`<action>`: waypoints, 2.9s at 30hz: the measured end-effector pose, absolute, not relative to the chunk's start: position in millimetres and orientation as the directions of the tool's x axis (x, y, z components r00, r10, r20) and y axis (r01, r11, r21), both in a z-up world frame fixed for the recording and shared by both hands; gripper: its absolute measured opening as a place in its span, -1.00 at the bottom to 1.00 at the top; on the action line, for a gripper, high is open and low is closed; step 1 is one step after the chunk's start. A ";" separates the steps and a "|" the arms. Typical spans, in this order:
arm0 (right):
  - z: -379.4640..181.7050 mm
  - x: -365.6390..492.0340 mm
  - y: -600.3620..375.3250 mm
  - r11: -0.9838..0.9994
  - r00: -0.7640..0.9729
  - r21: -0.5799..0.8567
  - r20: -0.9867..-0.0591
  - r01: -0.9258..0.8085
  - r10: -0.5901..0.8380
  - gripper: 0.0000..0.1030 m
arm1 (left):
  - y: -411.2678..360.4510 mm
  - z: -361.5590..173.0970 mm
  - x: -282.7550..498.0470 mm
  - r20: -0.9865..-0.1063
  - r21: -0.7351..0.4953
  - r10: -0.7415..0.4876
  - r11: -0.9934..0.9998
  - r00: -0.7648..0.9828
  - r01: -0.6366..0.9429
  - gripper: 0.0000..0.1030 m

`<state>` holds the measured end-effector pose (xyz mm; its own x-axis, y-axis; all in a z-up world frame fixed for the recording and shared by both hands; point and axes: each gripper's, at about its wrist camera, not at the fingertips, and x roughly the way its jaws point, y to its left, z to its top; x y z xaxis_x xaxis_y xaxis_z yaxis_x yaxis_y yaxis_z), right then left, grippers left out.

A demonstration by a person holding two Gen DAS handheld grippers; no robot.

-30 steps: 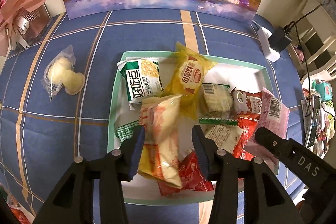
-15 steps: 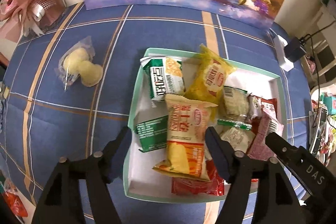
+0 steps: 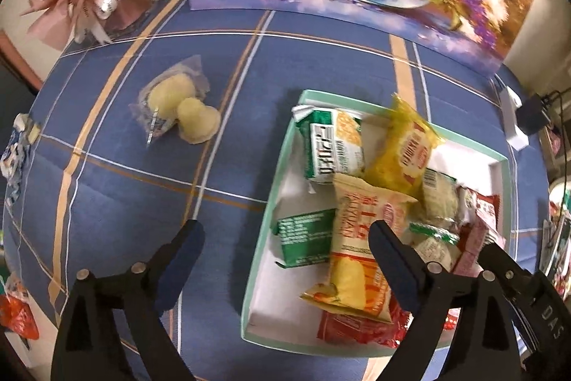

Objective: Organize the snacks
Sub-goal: 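Lower both packets into the tray and open both tools, then move both tools back toward the clear bag of two buns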

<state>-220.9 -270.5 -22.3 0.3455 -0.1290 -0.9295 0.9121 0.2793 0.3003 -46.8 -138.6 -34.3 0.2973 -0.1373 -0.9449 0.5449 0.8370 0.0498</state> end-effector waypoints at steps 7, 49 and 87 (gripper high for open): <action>-20.7 -219.3 -269.6 0.289 0.346 0.296 -0.928 0.911 -0.141 0.77 | -129.5 -33.4 -36.7 -0.944 0.049 -0.121 0.867 0.306 0.496 0.95; 7.8 -110.2 -187.8 0.557 0.393 0.260 -0.910 0.789 -0.132 1.00 | -3.6 5.4 83.6 -0.911 0.088 -0.008 0.973 0.412 0.215 0.95; -4.6 2.2 -131.7 0.746 0.458 0.227 -0.882 0.626 -0.115 0.86 | 2.3 -13.7 147.0 -0.933 -0.037 -0.107 0.978 0.342 0.205 0.95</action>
